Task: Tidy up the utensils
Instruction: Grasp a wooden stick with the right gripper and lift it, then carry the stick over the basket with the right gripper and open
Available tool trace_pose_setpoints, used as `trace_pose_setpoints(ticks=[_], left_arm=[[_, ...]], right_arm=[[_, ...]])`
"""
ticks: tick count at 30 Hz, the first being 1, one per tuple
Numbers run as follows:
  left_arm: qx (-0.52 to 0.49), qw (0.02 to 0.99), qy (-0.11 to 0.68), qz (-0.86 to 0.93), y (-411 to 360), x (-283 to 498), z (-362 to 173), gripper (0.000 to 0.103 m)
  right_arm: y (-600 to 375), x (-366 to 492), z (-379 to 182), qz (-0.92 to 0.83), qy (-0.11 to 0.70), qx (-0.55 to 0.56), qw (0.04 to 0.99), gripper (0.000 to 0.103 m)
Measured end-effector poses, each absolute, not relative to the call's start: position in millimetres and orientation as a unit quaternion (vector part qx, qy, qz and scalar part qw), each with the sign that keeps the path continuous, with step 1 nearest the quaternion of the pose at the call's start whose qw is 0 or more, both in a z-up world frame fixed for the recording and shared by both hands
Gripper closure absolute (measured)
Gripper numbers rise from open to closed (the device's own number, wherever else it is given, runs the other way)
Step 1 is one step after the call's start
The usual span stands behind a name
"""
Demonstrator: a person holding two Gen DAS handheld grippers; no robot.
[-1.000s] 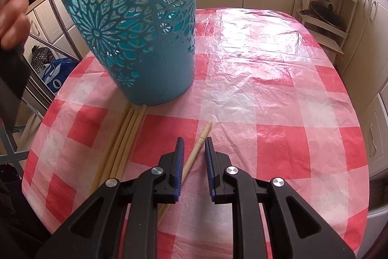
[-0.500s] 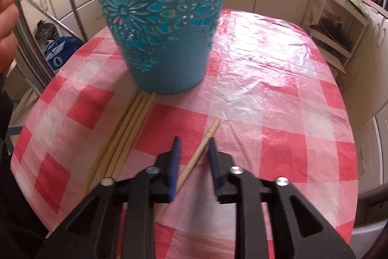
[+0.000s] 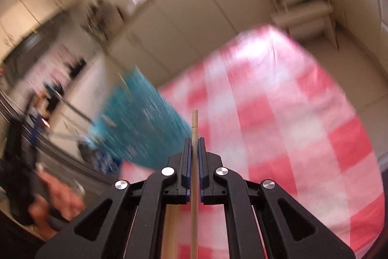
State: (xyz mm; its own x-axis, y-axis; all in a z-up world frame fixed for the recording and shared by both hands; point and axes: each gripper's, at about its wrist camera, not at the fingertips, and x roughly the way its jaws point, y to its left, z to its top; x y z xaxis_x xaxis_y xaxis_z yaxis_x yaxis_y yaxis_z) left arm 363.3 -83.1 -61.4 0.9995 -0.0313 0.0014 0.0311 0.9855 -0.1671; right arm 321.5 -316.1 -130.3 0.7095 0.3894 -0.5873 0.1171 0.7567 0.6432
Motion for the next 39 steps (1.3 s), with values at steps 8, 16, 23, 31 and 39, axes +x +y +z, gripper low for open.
trace_pose_setpoints(ticks=[8, 16, 23, 31, 39], left_arm=[[-0.114, 0.993, -0.003, 0.01, -74, 359, -61, 0.041], [-0.126, 0.99, -0.043, 0.041, -53, 339, -52, 0.041], [-0.138, 0.988, -0.053, 0.045, -42, 339, -45, 0.04], [-0.138, 0.988, -0.052, 0.043, -45, 347, -43, 0.04], [-0.132, 0.99, -0.042, 0.037, -52, 348, -47, 0.039]], right_arm=[[-287, 286, -24, 0.043, 0.028, 0.296, 0.954, 0.097], [-248, 330, -25, 0.035, -0.033, 0.304, 0.951, 0.097], [-248, 351, -35, 0.024, -0.051, 0.295, 0.954, 0.097], [-234, 368, -71, 0.013, 0.007, 0.232, 0.973, 0.097], [-222, 360, -84, 0.026, 0.04, 0.191, 0.98, 0.096]])
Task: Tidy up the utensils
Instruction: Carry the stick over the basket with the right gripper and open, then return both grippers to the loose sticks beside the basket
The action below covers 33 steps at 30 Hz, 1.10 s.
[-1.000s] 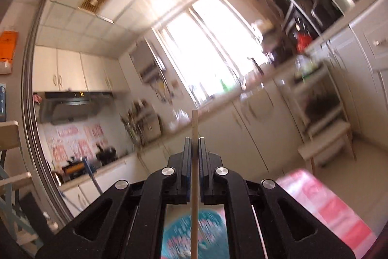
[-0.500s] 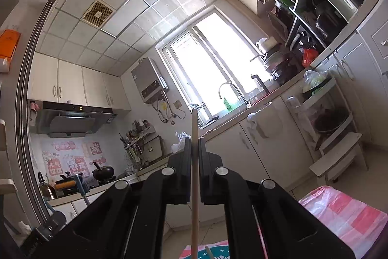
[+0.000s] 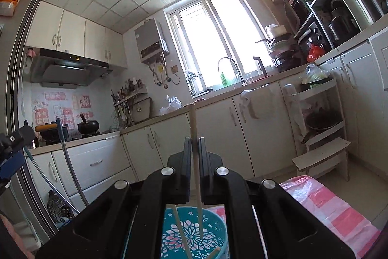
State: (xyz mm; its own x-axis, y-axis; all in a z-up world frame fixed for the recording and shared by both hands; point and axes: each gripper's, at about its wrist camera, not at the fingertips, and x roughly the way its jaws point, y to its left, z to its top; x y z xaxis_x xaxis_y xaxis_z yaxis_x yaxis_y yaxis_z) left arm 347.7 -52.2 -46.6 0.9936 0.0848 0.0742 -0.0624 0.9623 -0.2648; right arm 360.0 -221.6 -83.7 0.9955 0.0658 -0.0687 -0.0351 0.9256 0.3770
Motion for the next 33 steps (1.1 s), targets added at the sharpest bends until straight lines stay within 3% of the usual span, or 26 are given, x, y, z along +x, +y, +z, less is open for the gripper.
trace_pose_setpoints(ticks=[4, 12, 14, 15, 17, 19, 23, 27, 29, 31, 33], left_arm=[[-0.135, 0.99, -0.036, 0.036, -51, 348, -47, 0.038], [-0.13, 0.991, -0.025, 0.033, -52, 348, -48, 0.033], [-0.127, 0.991, -0.018, 0.032, -51, 349, -48, 0.031], [-0.125, 0.992, -0.015, 0.031, -51, 350, -48, 0.029], [-0.121, 0.992, -0.002, 0.027, -48, 351, -50, 0.026], [-0.116, 0.993, 0.019, 0.025, -44, 354, -52, 0.022], [-0.105, 0.992, 0.073, 0.023, -37, 361, -61, 0.016], [-0.089, 0.979, 0.179, 0.028, -30, 379, -86, 0.011], [-0.071, 0.965, 0.252, 0.023, -31, 392, -109, 0.011], [-0.055, 0.945, 0.321, 0.01, -33, 404, -135, 0.011], [-0.04, 0.926, 0.375, -0.008, -35, 414, -156, 0.011]], right_arm=[[-219, 353, -88, 0.035, 0.054, 0.174, 0.983, 0.082], [-225, 335, -87, 0.043, 0.079, 0.16, 0.983, 0.07], [-226, 327, -81, 0.045, 0.08, 0.156, 0.983, 0.063], [-226, 322, -78, 0.042, 0.088, 0.154, 0.983, 0.053], [-229, 313, -73, 0.039, 0.106, 0.161, 0.98, 0.05], [-234, 299, -72, 0.031, 0.138, 0.175, 0.974, 0.039], [-232, 274, -92, 0.018, 0.239, 0.171, 0.956, 0.032], [-208, 277, -132, 0.032, 0.354, 0.101, 0.929, 0.033], [-197, 283, -151, 0.054, 0.401, 0.08, 0.911, 0.045], [-189, 289, -171, 0.078, 0.444, 0.073, 0.89, 0.065], [-181, 292, -187, 0.105, 0.474, 0.078, 0.871, 0.072]])
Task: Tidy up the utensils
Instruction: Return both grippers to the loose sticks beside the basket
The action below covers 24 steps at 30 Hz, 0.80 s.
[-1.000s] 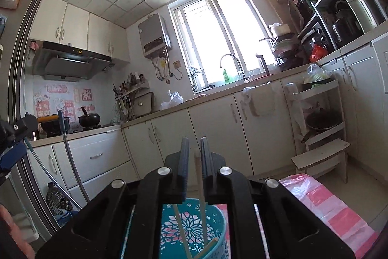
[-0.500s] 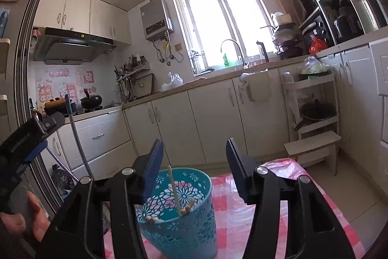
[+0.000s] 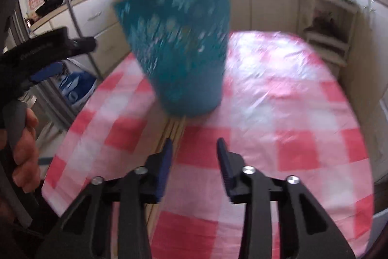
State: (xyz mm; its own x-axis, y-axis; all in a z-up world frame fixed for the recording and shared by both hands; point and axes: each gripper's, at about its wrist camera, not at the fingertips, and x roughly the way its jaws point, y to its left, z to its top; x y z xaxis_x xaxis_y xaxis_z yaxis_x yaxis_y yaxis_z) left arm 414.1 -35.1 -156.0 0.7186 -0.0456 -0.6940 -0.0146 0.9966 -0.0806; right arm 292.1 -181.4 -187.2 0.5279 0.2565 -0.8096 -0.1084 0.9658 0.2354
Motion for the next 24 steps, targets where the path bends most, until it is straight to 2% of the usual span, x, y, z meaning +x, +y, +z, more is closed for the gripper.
trace_pose_setpoints(ticks=[2, 6, 24], left_arm=[[-0.028, 0.91, 0.412, -0.022, -37, 420, -175, 0.011], [-0.02, 0.89, 0.454, -0.049, -41, 424, -196, 0.011], [0.022, 0.869, 0.489, -0.068, -66, 427, -218, 0.011]], right_arm=[[-172, 293, -200, 0.118, 0.491, 0.066, 0.86, 0.078], [-166, 290, -209, 0.128, 0.494, 0.062, 0.858, 0.078], [-170, 299, -207, 0.138, 0.497, 0.063, 0.854, 0.078]])
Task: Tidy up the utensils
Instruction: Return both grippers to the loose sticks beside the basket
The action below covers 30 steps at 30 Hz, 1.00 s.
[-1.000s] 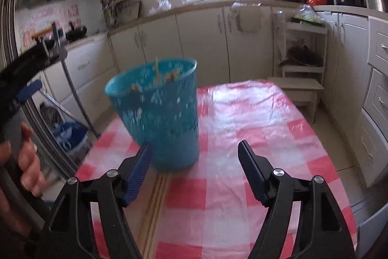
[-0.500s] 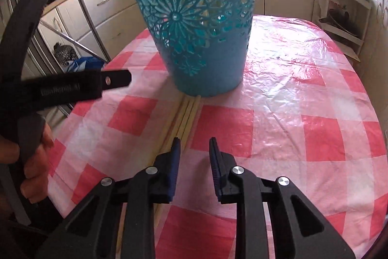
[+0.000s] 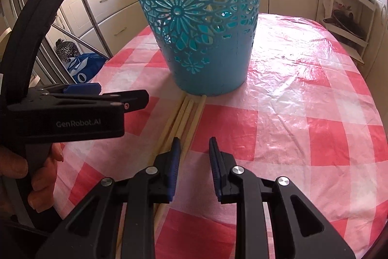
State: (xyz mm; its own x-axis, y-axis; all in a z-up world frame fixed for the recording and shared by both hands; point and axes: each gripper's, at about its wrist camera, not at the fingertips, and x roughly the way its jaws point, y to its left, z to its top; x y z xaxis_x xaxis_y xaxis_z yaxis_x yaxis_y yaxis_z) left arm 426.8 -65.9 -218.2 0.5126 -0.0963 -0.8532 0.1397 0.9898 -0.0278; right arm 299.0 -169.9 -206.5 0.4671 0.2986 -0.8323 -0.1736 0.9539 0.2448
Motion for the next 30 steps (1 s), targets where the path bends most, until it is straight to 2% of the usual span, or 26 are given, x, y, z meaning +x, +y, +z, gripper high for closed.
trace_pose_setpoints(ticks=[3, 10, 22, 30], left_arm=[[0.026, 0.868, 0.491, -0.067, -67, 427, -220, 0.011], [0.034, 0.864, 0.497, -0.073, -71, 428, -223, 0.011], [0.076, 0.856, 0.503, -0.09, -91, 422, -230, 0.011], [0.057, 0.858, 0.5, -0.103, -92, 420, -227, 0.011]], right_arm=[[-169, 298, -207, 0.134, 0.499, 0.057, 0.854, 0.079], [-176, 296, -206, 0.126, 0.502, 0.044, 0.855, 0.089], [-194, 297, -205, 0.11, 0.51, 0.043, 0.852, 0.09], [-197, 298, -205, 0.107, 0.512, 0.047, 0.851, 0.09]])
